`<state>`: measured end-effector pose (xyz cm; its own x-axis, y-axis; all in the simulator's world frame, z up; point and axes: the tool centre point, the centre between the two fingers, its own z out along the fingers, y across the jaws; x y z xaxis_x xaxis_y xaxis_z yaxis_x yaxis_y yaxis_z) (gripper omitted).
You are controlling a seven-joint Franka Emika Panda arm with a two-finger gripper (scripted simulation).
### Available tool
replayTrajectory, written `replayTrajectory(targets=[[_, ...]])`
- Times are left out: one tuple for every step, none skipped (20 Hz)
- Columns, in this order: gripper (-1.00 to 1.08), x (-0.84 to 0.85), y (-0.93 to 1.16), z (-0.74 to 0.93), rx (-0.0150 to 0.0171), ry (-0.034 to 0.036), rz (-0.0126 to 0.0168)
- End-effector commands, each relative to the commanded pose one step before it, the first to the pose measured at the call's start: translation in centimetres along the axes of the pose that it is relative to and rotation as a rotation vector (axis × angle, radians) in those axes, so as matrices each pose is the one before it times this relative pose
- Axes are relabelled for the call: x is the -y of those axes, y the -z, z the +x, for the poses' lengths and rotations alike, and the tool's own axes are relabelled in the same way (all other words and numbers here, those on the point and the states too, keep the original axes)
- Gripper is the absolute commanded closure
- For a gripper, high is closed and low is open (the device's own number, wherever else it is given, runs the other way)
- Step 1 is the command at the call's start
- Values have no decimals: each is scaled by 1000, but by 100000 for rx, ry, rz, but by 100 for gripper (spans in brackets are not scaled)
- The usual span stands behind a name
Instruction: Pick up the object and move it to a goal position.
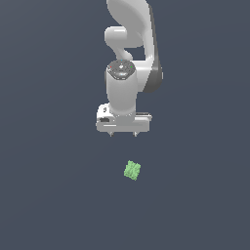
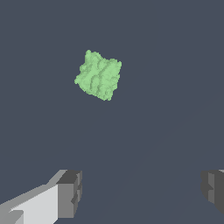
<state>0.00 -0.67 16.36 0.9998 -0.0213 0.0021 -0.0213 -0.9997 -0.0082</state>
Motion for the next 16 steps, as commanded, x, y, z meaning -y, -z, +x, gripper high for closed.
replayTrajectory(targets=[[-92, -1, 0, 0, 0, 0, 0], [-92, 17, 4, 5, 12, 96, -13], [-92, 21, 14, 14, 33, 235, -28], [-92, 48, 22, 24, 58, 407, -49], [-92, 67, 32, 32, 83, 563, -69], [-92, 84, 45, 40, 109, 714, -90], [-92, 95, 53, 39, 122, 747, -98], [-92, 79, 50, 28, 105, 583, -81], [-92, 67, 45, 16, 88, 423, -65], [-92, 50, 41, 4, 69, 254, -48], [-92, 29, 37, -8, 47, 81, -28], [-92, 25, 29, -18, 24, -64, -9], [-92, -8, 7, -17, 3, -169, 6], [-92, 16, -15, 3, 0, 0, 0], [-92, -37, -10, 14, -20, 66, 7], [-92, 8, -20, 31, -7, 284, -9]])
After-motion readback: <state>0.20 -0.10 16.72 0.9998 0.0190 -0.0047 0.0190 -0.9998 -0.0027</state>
